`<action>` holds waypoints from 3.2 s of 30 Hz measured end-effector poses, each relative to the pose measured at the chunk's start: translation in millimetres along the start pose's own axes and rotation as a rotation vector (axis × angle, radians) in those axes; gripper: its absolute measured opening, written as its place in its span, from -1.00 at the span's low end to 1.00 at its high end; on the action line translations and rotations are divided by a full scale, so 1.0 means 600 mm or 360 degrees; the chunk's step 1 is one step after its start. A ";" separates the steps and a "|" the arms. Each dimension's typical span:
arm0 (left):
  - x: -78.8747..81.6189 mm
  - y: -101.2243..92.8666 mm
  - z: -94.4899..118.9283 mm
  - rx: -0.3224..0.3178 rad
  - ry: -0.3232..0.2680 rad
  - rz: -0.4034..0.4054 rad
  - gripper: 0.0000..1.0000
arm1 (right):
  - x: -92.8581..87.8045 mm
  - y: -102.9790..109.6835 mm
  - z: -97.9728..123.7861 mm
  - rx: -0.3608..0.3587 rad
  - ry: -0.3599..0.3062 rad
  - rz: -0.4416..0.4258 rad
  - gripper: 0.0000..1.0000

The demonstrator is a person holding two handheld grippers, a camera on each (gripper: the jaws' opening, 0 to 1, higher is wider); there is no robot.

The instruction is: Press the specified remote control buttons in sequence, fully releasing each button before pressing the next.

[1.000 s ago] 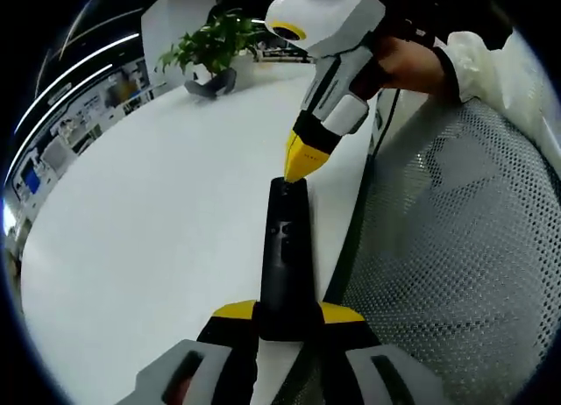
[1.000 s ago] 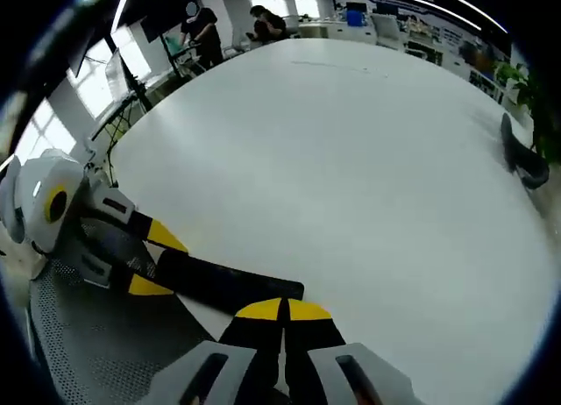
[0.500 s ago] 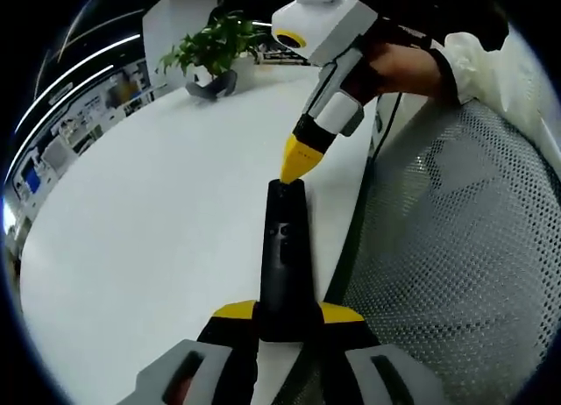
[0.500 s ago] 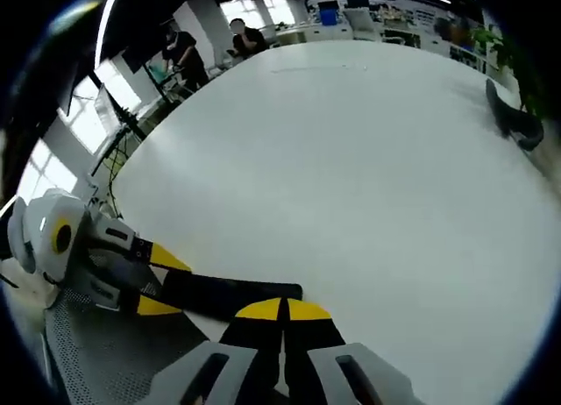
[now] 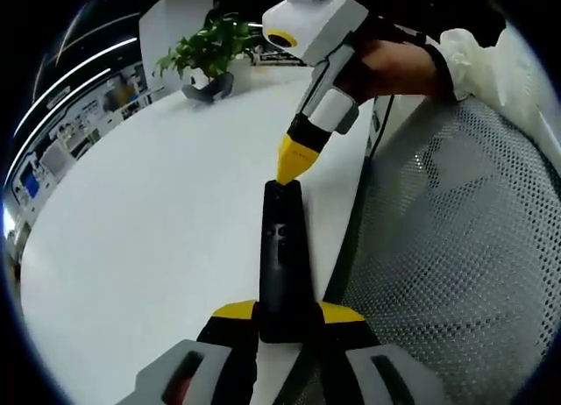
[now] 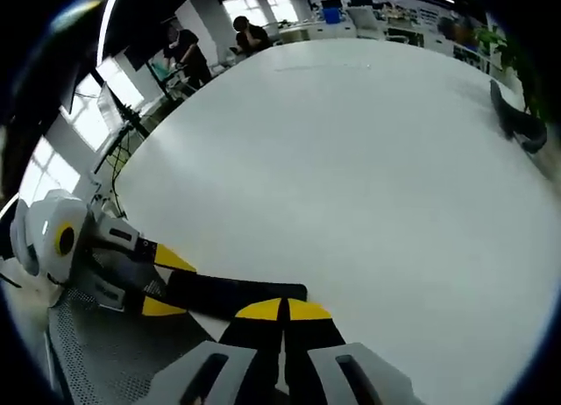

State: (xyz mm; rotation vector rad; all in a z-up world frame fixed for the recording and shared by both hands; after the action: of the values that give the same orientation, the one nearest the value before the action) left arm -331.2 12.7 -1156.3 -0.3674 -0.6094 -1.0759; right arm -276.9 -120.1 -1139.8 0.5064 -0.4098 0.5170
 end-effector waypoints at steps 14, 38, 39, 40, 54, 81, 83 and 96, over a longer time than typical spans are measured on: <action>0.002 0.001 -0.002 -0.0007 -0.0022 -0.0007 -0.50 | -0.003 0.009 -0.007 -0.0054 0.0051 0.0194 -1.00; -0.004 -0.002 0.005 0.0046 0.0036 0.0060 -0.52 | -0.003 0.007 -0.009 -0.0015 0.0016 0.0141 -1.00; -0.005 -0.002 0.006 0.0048 0.0044 0.0072 -0.52 | -0.003 0.007 -0.009 -0.0013 0.0014 0.0140 -1.00; -0.005 -0.002 0.007 0.0051 0.0050 0.0074 -0.52 | -0.003 0.007 -0.009 -0.0013 0.0013 0.0141 -1.00; -0.007 0.003 0.009 0.0020 0.0039 0.0047 -0.53 | -0.002 0.007 -0.008 -0.0045 0.0030 0.0166 -1.00; 0.008 -0.008 -0.006 0.0001 -0.0062 0.0005 -0.51 | -0.007 0.007 -0.005 -0.0056 0.0092 0.0159 -1.00; 0.008 -0.008 -0.006 0.0001 -0.0065 0.0002 -0.51 | -0.008 0.006 -0.005 -0.0047 0.0086 0.0141 -1.00; 0.009 -0.008 -0.006 0.0002 -0.0072 0.0004 -0.51 | -0.008 0.004 -0.004 -0.0035 0.0080 0.0101 -1.00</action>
State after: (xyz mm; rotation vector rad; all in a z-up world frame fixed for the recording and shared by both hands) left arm -332.5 4.7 -1156.0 -0.3919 -0.6497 -1.0671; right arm -281.4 -118.4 -1143.0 0.4593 -0.3844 0.5847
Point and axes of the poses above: the point that each gripper's makers call its tool centre point, and the gripper's own axes: z roughly backward along the fingers, y roughly to its left, x roughly out of its top, the point moved 5 cm from there along z, roughly backward along the fingers, and after that the axes turned 1 degree about x, right-handed, at the moved point
